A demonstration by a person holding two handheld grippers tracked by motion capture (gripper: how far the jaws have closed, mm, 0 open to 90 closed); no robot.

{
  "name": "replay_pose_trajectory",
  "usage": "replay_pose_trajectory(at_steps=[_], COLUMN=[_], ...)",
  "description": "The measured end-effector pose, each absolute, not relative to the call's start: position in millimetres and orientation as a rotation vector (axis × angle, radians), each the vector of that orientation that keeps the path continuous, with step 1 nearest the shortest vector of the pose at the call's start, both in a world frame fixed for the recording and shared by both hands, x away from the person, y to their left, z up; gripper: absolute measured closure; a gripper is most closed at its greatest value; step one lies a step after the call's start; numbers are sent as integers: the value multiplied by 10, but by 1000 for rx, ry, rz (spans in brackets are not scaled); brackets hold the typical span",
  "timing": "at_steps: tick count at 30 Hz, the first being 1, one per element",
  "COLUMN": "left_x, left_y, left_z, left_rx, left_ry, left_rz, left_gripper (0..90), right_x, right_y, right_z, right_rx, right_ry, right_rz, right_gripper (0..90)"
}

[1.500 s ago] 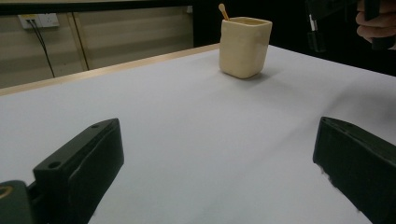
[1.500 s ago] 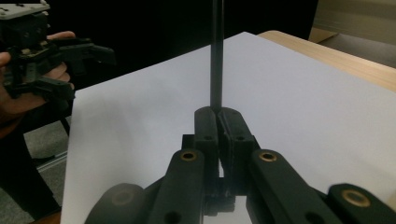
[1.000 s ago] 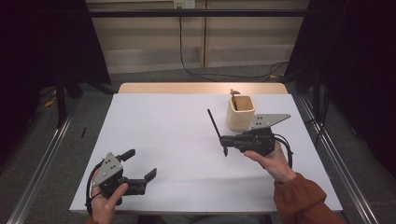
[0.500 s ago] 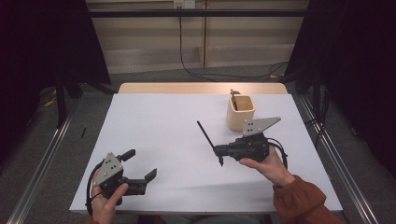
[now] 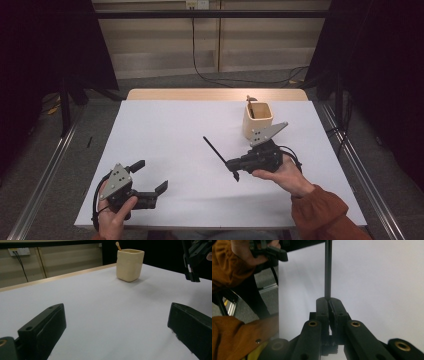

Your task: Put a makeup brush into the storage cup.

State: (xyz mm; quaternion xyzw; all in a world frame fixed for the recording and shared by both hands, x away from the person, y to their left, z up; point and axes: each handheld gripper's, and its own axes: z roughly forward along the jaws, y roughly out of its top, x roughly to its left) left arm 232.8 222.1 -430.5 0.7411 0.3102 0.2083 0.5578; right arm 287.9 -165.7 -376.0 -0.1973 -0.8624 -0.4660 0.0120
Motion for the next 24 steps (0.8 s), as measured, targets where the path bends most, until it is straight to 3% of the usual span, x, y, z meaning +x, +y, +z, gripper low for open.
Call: replay_pose_trajectory(at_steps=[24], left_x=[2341], left_y=[2221], left_z=[-4313], left_rx=[1759], left_ry=[733], left_rz=[475], left_gripper=[18], right_x=[3033], right_y=[-1512], right_z=[-3795], right_rx=[-492], right_ry=[-2877], right_rz=[-863], right_gripper=[865])
